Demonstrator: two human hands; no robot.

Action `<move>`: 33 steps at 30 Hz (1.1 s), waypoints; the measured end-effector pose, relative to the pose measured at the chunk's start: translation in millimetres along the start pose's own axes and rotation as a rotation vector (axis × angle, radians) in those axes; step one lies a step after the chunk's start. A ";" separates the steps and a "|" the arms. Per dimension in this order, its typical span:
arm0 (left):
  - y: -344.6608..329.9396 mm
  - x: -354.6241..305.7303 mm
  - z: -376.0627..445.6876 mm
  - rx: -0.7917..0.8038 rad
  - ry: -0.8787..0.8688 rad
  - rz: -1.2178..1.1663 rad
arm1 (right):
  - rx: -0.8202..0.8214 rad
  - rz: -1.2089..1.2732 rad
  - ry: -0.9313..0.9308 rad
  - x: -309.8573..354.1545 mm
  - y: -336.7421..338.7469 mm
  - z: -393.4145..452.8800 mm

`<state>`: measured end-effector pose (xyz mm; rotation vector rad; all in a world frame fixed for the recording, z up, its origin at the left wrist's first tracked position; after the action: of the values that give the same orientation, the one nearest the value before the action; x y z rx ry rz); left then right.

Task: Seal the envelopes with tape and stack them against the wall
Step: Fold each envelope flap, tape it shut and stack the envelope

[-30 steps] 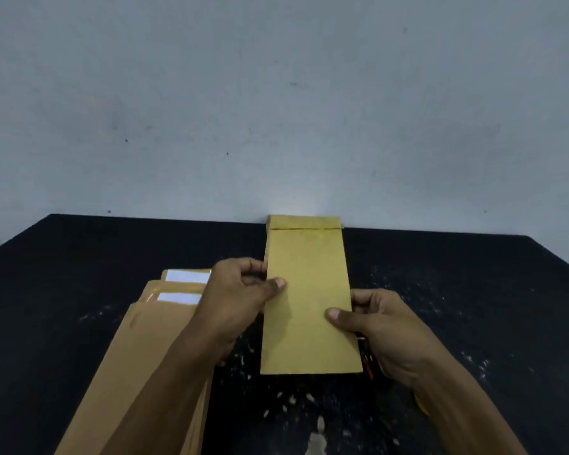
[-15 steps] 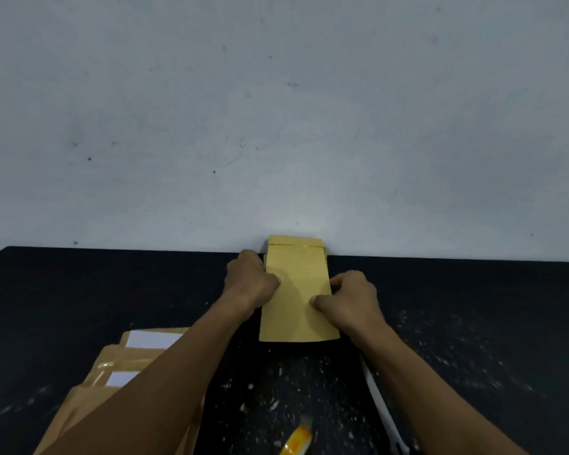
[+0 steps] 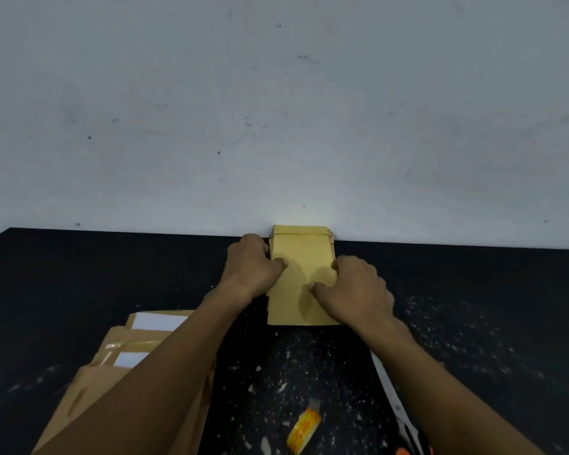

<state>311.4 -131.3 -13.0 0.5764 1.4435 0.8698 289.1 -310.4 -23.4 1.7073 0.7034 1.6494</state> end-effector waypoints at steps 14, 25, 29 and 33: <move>122.6 67.4 -151.0 -0.164 -0.014 0.119 | 0.090 0.309 0.378 83.6 -36.7 -143.5; 104.4 146.6 -212.3 -0.060 0.378 0.223 | 0.103 0.322 0.293 71.1 -61.1 -190.5; 102.7 156.1 -212.7 -0.076 0.410 0.118 | 0.095 0.341 0.279 67.2 -55.1 -198.8; 110.6 158.8 -211.8 -0.163 0.401 0.018 | 0.086 0.368 0.279 69.1 -46.6 -204.1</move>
<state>72.3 25.2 -37.5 0.3016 1.7066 1.1514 93.0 -210.0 -15.7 1.7631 0.6196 2.1710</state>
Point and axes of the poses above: each hand's wrist, its own z-axis towards the middle knuckle, its own y-axis out of the back of the hand, x = y × z, the point moved 9 cm from there along z, towards the middle knuckle, and after that the axes turned 13 degrees about z, right-handed, at the moved point
